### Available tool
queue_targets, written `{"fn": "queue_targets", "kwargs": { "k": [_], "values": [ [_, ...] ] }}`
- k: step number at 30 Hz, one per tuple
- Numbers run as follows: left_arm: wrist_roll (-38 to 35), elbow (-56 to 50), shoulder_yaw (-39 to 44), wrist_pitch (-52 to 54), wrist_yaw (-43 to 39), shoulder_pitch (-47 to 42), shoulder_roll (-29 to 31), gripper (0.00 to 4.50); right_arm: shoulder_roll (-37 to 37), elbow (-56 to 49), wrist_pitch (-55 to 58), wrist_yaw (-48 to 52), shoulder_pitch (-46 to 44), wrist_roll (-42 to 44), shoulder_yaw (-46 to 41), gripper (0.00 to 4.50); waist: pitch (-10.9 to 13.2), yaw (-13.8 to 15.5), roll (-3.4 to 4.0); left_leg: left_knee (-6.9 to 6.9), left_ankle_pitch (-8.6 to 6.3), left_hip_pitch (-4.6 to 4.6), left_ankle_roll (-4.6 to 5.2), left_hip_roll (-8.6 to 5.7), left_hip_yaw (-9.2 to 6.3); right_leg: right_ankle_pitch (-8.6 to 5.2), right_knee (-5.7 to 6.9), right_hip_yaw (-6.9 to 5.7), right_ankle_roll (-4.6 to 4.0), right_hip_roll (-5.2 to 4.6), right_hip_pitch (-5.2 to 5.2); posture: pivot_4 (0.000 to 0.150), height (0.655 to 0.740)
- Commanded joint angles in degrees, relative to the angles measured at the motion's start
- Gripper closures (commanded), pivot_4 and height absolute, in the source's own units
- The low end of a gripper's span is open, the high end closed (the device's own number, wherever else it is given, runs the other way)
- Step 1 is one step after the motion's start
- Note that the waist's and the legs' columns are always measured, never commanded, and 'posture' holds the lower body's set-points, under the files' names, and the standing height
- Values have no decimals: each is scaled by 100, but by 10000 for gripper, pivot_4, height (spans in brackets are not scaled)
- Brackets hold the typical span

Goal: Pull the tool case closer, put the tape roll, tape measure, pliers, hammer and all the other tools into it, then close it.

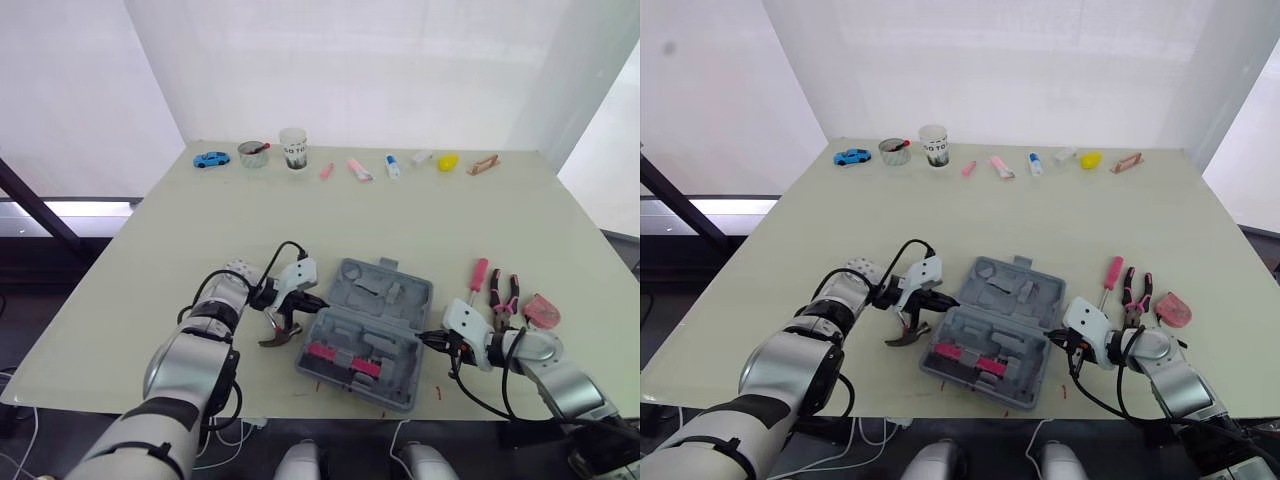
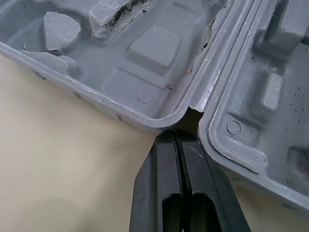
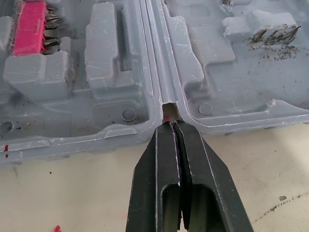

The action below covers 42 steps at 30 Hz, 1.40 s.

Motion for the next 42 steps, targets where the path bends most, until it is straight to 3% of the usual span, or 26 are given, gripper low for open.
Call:
{"fn": "queue_targets", "kwargs": {
  "k": [1,9,27,34,42],
  "values": [
    [35,76,-7,11,44,-60,-79,45000,82,7,3,6,-61,121,-69,44589,-1,0,0,0,0,0,0,0,0,0,1,0,0,0,0,1500,7400],
    [13,67,8,8,24,-36,-79,45000,219,381,-179,81,-208,89,-33,44589,-1,2,0,2,0,0,0,-1,-1,0,0,0,0,0,2,1500,7400],
    [-203,-564,-85,-43,-874,487,-127,45000,256,292,-204,417,-122,259,-49,44589,-1,-21,0,1,0,-1,0,-1,0,0,-2,0,0,0,1,1500,7400],
    [-353,-1785,-318,575,-1344,1171,16,45000,3,96,-214,558,87,356,-159,44589,-3,-24,3,1,0,-1,0,0,2,0,-3,3,0,-1,1,1500,7400],
    [-489,-3728,-596,1893,-1350,1993,235,45000,-130,-111,-185,546,385,442,-263,44589,-4,-23,5,1,0,3,0,1,2,0,0,5,0,0,2,1500,7400]
  ]
}}
